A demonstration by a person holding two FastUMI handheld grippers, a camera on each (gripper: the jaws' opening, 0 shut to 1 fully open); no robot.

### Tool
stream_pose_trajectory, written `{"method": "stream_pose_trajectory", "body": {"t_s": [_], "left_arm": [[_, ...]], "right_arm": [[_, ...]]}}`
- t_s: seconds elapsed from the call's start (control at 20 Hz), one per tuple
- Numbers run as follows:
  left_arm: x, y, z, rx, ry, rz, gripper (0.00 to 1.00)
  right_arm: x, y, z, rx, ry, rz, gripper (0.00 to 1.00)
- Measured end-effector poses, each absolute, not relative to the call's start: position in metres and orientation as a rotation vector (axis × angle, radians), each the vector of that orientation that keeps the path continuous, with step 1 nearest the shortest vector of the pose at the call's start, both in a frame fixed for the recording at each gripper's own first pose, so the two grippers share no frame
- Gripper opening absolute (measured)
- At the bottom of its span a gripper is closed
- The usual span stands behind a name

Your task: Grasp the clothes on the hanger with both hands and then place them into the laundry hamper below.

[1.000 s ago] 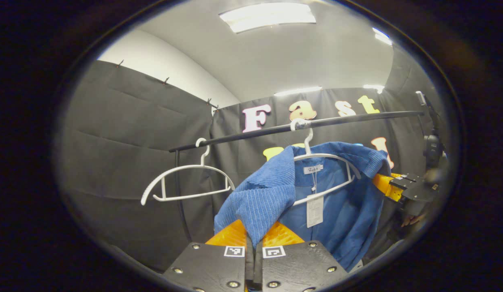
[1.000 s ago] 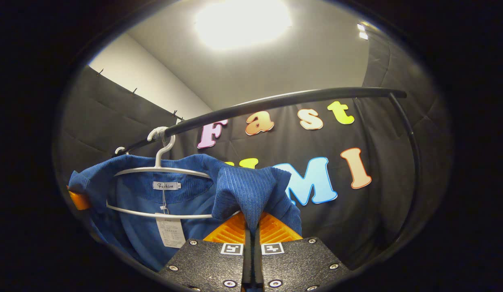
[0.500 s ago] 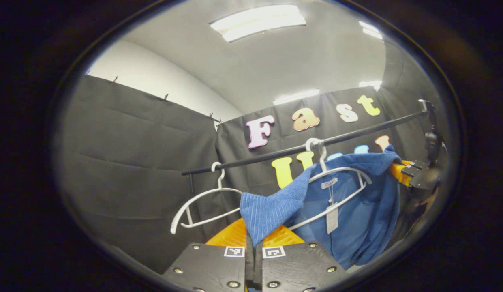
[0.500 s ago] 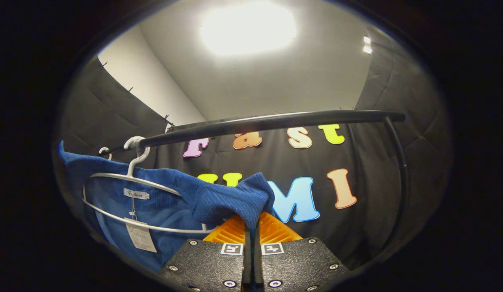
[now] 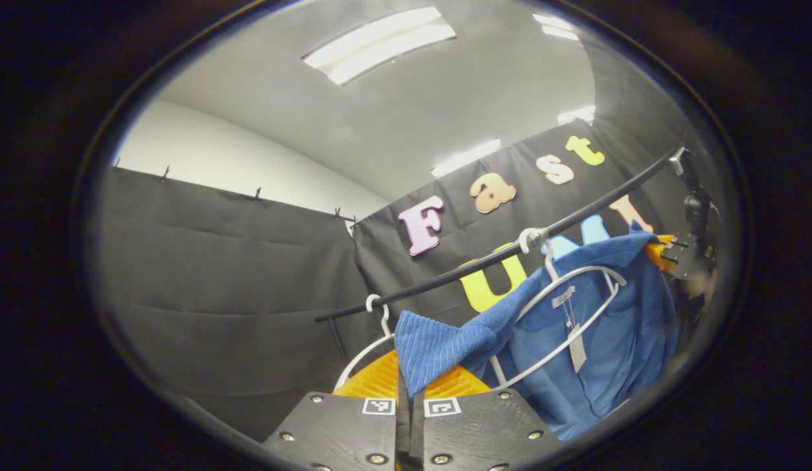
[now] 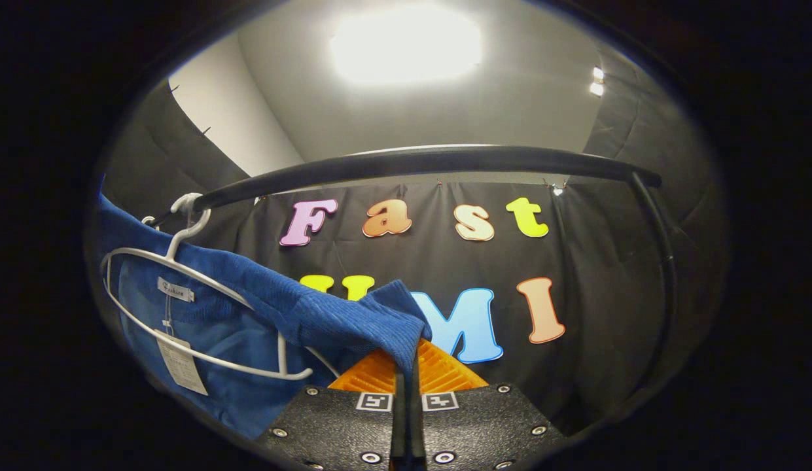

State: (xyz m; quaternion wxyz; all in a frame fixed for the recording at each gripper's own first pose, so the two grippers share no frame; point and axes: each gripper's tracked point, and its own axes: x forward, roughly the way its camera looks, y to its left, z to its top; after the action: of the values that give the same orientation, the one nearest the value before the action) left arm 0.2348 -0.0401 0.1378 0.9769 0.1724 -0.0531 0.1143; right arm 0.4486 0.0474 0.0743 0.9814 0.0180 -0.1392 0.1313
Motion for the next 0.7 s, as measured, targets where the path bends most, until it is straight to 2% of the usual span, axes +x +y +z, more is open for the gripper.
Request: {"method": "stream_pose_trajectory", "body": {"t_s": [0.15,0.2,0.25,0.4,0.45,0.55,0.6,0.7], "left_arm": [[0.248,-0.026,0.145,0.366,-0.117,0.241,0.05],[0.257,-0.019,0.143,0.361,-0.116,0.247,0.0],[0.266,-0.014,0.14,0.348,-0.112,0.249,0.05],[0.289,-0.009,0.131,0.31,-0.103,0.235,0.06],[0.295,-0.008,0.126,0.304,-0.099,0.23,0.01],[0.304,-0.008,0.115,0.297,-0.077,0.208,0.01],[0.31,-0.009,0.11,0.297,-0.065,0.192,0.05],[0.315,-0.007,0.102,0.297,-0.04,0.168,0.06]], "right_arm": [[0.457,0.05,0.072,0.042,-0.272,0.264,0.02],[0.463,0.05,0.073,0.034,-0.275,0.263,0.02],[0.468,0.051,0.073,0.024,-0.279,0.259,0.02],[0.481,0.052,0.068,0.006,-0.279,0.232,0.02],[0.486,0.053,0.066,0.007,-0.268,0.229,0.02],[0.497,0.056,0.06,0.014,-0.24,0.219,0.02],[0.503,0.056,0.055,0.016,-0.219,0.216,0.02],[0.511,0.06,0.048,0.018,-0.181,0.221,0.03]]}}
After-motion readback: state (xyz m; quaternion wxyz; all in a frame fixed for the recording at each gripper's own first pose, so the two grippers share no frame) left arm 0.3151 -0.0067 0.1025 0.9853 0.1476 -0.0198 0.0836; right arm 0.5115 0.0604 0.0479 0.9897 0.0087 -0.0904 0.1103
